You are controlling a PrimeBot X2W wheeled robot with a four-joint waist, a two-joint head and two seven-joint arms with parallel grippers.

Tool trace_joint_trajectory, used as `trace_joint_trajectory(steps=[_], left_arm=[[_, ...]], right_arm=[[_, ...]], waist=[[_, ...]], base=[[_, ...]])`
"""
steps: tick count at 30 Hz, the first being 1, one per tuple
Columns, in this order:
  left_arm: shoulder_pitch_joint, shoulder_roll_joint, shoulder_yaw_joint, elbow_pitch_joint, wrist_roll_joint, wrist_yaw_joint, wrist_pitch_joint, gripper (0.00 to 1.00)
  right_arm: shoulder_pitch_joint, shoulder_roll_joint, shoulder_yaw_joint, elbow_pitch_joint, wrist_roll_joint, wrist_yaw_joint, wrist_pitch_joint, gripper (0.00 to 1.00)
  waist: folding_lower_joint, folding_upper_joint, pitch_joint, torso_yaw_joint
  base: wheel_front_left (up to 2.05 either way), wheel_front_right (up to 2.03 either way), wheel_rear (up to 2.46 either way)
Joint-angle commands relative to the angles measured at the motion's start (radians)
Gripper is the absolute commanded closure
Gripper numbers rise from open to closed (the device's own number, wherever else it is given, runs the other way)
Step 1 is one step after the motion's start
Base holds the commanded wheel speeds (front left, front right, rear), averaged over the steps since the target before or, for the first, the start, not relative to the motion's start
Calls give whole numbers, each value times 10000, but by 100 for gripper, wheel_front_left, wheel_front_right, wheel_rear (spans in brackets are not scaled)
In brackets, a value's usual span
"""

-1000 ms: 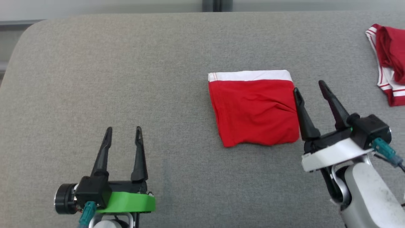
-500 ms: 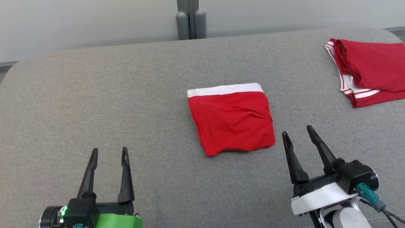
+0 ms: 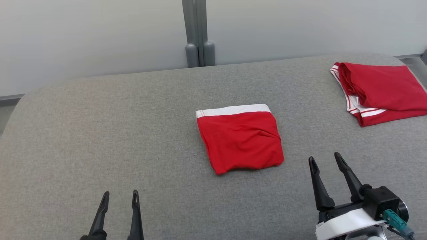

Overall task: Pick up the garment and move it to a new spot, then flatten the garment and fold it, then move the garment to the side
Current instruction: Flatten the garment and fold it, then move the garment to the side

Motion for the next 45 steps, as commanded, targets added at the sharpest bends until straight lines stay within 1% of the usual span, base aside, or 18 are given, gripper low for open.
trace_joint_trajectory(steps=[1,6,15,25,33,45], left_arm=[[151,28,45,79,-60,20,-24,0],[207,28,38,226,-37,-66,-26,0],[157,28,-41,390,111,-111,-26,0],[-1,28,-122,466,183,-17,-26,0],[-124,28,-79,413,227,-79,-26,0],[-203,28,-98,408,177,-45,-26,0]], right_arm=[[137,35,-67,43,-23,1,5,0],[199,71,-61,129,-25,1,5,0],[227,-71,209,402,125,1,5,0],[119,-156,355,458,178,1,5,0],[29,-186,438,440,167,1,5,0],[-3,-230,474,417,192,0,5,0]], waist=[[0,0,-103,-44],[0,0,-204,-63],[0,0,-271,-5],[0,0,-261,78],[0,0,-180,49],[0,0,-147,29]], base=[[0,0,0],[0,0,0],[0,0,0],[0,0,0],[0,0,0],[0,0,0]])
